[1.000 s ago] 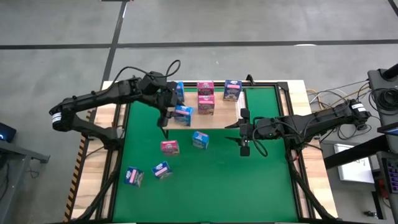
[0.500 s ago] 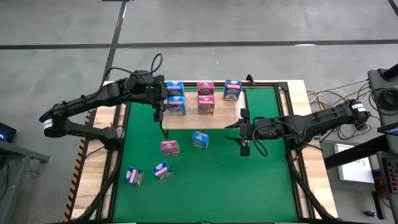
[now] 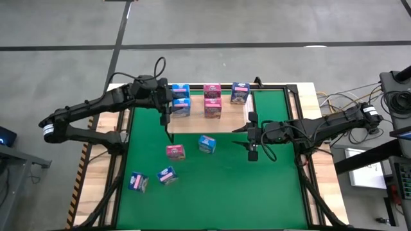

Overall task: Stack cereal on shelf
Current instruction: Put the right light blue cereal box, aligned with the other light blue cereal box on the shelf

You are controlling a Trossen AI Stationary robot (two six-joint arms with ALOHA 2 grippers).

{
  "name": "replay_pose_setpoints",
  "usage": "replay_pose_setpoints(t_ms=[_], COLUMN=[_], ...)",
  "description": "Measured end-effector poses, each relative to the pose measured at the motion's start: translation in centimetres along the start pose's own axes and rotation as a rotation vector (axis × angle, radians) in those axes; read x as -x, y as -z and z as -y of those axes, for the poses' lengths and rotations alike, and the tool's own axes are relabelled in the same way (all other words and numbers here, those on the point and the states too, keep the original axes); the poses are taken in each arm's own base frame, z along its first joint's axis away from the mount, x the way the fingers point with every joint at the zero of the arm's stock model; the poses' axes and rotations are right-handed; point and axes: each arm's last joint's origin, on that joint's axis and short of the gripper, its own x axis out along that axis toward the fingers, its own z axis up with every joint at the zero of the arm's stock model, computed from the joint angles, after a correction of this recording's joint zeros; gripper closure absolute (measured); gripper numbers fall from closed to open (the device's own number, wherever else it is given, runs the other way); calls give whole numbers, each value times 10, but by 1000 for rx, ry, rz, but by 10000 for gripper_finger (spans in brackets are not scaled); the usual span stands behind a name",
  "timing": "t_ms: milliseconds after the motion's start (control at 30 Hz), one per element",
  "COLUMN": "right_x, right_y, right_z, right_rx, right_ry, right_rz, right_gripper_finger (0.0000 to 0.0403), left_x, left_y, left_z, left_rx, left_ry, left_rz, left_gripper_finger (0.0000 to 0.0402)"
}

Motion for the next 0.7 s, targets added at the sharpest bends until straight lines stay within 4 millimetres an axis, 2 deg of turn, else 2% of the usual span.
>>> replay_pose_setpoints(t_ms=[700], right_x=[0], right_y=[0], right_z=[0], right_rx=[-3], right_ry=[0], right_rz=[0], right_gripper_finger=[227], left_x=[-9], left_y=[3], left_z=[-1], left_rx=[36], left_ry=[-3], left_rz=[-33], left_gripper_finger=[232])
